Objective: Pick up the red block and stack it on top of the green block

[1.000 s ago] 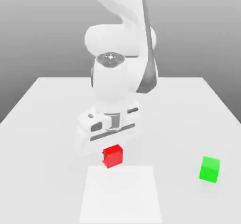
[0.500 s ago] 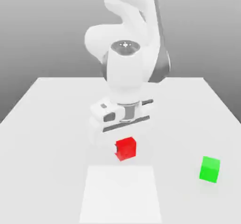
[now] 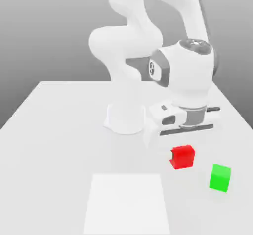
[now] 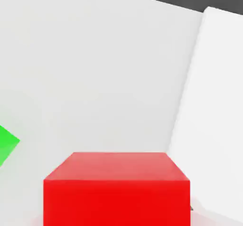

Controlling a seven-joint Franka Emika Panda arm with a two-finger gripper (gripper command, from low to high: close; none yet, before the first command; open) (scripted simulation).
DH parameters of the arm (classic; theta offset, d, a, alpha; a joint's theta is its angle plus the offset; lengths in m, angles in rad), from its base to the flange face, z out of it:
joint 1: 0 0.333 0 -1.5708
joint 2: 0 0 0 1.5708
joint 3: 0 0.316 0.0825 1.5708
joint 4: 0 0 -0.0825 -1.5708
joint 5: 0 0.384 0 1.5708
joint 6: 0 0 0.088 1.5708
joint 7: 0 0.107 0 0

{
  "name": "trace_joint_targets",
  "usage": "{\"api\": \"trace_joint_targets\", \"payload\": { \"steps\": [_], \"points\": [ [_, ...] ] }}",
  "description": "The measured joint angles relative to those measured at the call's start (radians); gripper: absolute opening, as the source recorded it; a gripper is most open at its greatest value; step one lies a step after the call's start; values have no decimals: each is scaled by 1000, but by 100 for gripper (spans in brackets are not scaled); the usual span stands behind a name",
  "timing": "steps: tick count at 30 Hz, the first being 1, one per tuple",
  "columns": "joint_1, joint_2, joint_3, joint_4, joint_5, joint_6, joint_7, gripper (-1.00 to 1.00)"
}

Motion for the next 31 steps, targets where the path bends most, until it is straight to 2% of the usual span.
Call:
{"api": "trace_joint_targets", "payload": {
  "steps": [11,16,28,29,31],
  "points": [
    [167,34,72,106,-1,-58,411,-100],
    [238,64,29,123,-17,-31,444,-100],
    [225,233,-18,122,-113,123,514,-100],
    [228,242,-21,121,-119,131,519,100],
    [228,242,-21,121,-119,131,519,100]
  ]
}}
